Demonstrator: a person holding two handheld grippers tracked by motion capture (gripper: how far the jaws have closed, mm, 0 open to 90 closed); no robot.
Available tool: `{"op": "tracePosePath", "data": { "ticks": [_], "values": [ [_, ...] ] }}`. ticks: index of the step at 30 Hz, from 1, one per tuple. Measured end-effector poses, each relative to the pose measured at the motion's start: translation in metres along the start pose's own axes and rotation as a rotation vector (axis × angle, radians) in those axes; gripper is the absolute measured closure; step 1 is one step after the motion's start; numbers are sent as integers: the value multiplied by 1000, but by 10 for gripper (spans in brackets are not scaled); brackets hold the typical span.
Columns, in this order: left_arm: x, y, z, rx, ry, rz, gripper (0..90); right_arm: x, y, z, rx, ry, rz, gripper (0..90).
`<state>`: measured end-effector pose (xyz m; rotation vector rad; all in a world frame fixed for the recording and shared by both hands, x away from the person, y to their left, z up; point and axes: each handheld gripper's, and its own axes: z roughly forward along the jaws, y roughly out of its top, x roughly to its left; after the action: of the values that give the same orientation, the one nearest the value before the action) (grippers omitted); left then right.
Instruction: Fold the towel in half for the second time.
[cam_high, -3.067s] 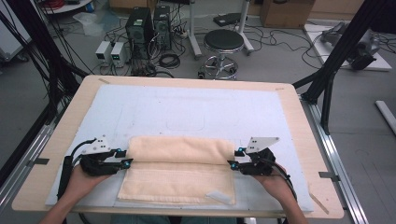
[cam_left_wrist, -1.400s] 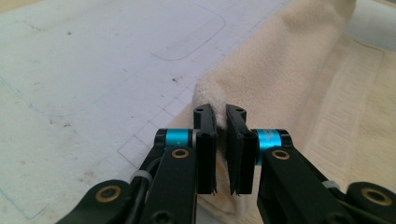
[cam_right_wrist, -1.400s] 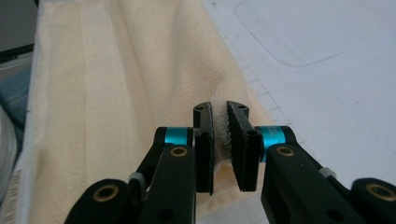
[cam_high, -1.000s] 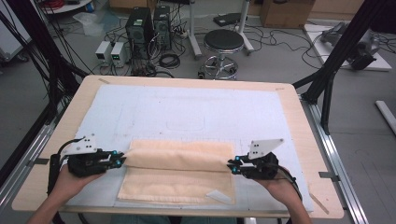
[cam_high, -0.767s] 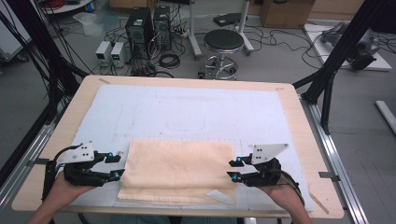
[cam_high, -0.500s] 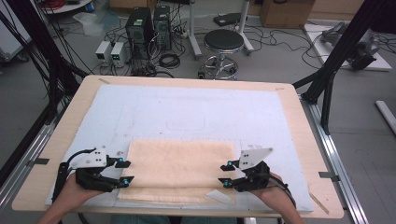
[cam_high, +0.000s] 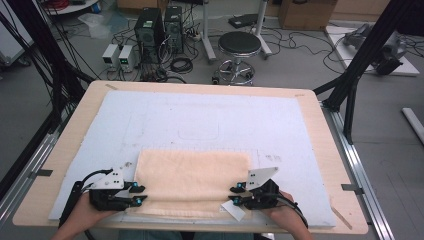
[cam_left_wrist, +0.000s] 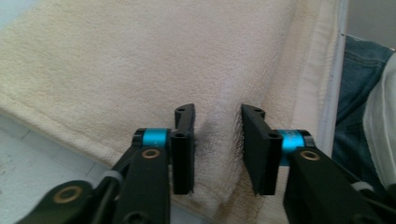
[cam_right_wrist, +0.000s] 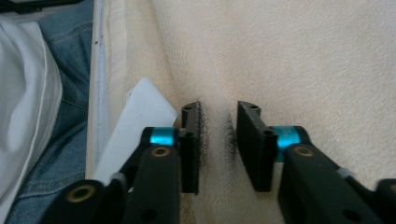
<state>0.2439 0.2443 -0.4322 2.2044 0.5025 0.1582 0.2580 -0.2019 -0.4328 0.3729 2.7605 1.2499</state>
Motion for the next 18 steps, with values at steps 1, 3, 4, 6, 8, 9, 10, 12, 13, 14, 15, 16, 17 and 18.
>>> {"op": "tracePosePath", "data": {
  "ticks": [1, 3, 4, 6, 8, 9, 10, 12, 13, 14, 15, 16, 17, 18],
  "values": [
    [0, 1, 0, 3, 7, -5, 729, 0, 1, 0, -2, 0, 8, 778],
    [-1, 2, -1, 3, 26, -11, 771, -1, 2, -1, -2, -9, 53, 796],
    [-2, 3, -1, 1, 34, -9, 780, 0, 3, -1, -1, -11, 67, 807],
    [-5, 3, -2, -1, 49, 5, 804, 1, 3, -2, -8, -25, 75, 819],
    [-6, 2, -3, -12, 49, -8, 814, 1, 2, -2, -24, -19, 87, 822],
    [-6, 2, -5, -18, 48, -13, 817, 1, 2, -3, -27, -12, 93, 823],
    [-6, 2, -7, -21, 47, -12, 819, 2, 2, -4, -37, -8, 94, 823],
    [-7, 3, -12, -40, 50, -14, 821, 4, 3, -8, -60, 8, 101, 825],
    [-9, 3, -16, -47, 50, -11, 821, 6, 4, -11, -69, 7, 96, 825],
    [-10, 5, -19, -61, 55, -7, 821, 7, 6, -14, -78, 10, 87, 826],
    [-11, 6, -24, -73, 59, 0, 821, 10, 9, -17, -89, 15, 83, 826],
    [-12, 8, -29, -86, 58, 1, 821, 12, 12, -20, -96, 13, 70, 827],
    [-13, 9, -32, -94, 60, 5, 821, 14, 16, -23, -99, 21, 62, 826],
    [-15, 9, -35, -95, 57, 10, 821, 16, 19, -25, -104, 24, 48, 827]
  ]
}}
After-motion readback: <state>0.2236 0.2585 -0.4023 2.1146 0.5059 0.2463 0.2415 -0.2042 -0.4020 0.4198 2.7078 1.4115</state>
